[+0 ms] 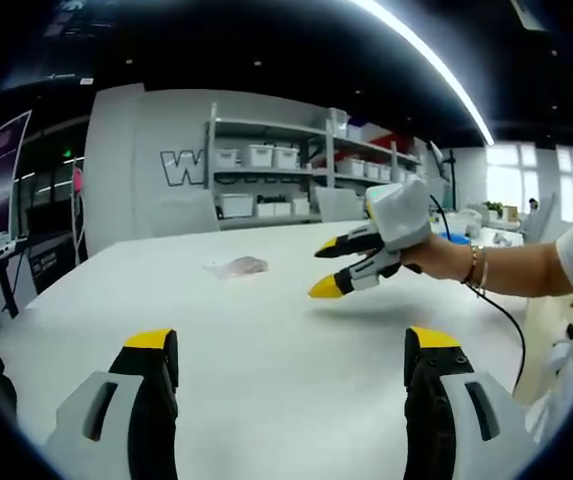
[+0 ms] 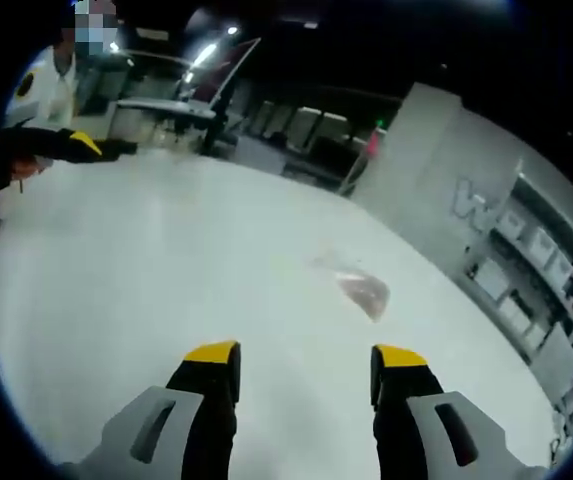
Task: Open the resealable bag by pulling the two sides of the seal apart until the entire bag opening is separated and visibly accessible.
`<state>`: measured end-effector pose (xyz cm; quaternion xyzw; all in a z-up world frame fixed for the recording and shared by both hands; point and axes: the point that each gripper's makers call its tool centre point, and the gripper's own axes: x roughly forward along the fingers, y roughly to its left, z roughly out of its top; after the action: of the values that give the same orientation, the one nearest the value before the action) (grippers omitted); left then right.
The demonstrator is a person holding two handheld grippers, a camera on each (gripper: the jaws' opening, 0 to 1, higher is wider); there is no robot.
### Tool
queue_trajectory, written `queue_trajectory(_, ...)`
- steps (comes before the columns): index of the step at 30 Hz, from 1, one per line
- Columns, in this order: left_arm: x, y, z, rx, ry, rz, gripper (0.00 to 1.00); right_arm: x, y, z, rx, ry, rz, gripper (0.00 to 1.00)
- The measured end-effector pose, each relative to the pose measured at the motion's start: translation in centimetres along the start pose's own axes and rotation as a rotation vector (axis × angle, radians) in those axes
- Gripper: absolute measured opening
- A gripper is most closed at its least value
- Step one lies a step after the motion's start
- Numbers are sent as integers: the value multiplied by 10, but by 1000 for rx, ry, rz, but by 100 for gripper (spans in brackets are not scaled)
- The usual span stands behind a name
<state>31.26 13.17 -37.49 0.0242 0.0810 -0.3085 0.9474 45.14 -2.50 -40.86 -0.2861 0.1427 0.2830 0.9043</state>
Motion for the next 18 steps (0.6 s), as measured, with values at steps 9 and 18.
queue_trajectory(9,2,-1,1,-1,-7,-2,93,5,-7,5,-15,-5,-7,49)
queue_trajectory(18,-1,-2,-2,-8,-17,1,93,7,-2,1,-12,-6,-5,48)
